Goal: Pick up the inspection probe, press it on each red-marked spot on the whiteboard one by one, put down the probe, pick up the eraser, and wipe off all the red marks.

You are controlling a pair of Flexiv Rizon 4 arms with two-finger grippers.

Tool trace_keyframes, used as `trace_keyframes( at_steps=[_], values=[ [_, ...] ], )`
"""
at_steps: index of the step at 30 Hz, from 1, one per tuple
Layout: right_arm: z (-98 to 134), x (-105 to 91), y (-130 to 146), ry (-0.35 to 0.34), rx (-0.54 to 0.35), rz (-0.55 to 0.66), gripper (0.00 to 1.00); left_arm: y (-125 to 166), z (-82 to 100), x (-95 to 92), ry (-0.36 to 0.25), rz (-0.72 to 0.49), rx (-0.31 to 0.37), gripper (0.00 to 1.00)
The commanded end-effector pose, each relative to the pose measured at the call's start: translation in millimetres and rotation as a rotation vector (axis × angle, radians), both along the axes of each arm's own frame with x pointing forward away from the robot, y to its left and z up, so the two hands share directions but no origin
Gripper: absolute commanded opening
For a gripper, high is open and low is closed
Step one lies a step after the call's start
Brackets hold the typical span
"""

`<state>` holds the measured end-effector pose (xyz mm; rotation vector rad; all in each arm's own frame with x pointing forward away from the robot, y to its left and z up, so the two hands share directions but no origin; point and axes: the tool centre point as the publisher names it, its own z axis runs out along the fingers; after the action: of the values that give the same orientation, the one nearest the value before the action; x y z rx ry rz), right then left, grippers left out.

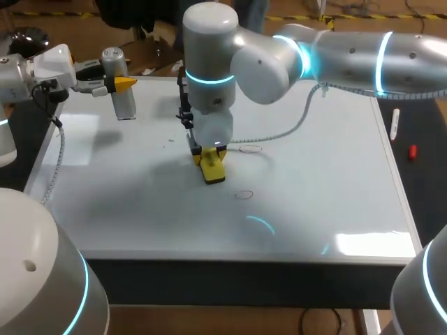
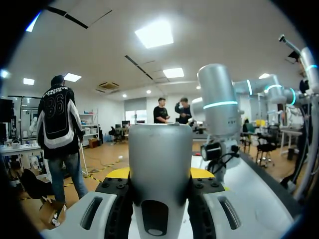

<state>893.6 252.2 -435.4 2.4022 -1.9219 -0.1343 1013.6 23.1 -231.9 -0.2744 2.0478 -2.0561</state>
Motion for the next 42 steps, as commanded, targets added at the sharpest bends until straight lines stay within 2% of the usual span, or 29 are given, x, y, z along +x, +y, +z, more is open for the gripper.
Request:
trace_keyframes(
  at_steps=[1, 17, 20, 29, 36, 42],
  values=[
    [-24.3, -1.0, -18.4, -0.004, 0.003, -0.004, 0.0, -0.6, 1.1, -1.1, -0.002, 0.005, 0.0, 0.0],
    [-23.2, -4.5, -25.0, -0.005, -0.005, -0.017, 0.0, -0.6, 1.1, -1.1, -0.002, 0.005, 0.0, 0.0],
    [-12.4, -3.3, -24.6, -0.021, 0.013, -0.01, 0.0, -0.6, 1.1, -1.1, -0.002, 0.005, 0.0, 0.0],
    [41.6, 11.6, -28.2, -0.123, 0.058, 0.003, 0.0, -0.6, 1.1, -1.1, -0.002, 0.005, 0.0, 0.0],
    [45.8, 24.9, -39.1, -0.132, 0.053, -0.006, 0.0, -0.6, 1.1, -1.1, -0.002, 0.005, 0.0, 0.0],
    [55.9, 43.5, -63.3, -0.16, 0.03, -0.031, 0.0, -0.6, 1.1, -1.1, -0.002, 0.005, 0.0, 0.0]
  ],
)
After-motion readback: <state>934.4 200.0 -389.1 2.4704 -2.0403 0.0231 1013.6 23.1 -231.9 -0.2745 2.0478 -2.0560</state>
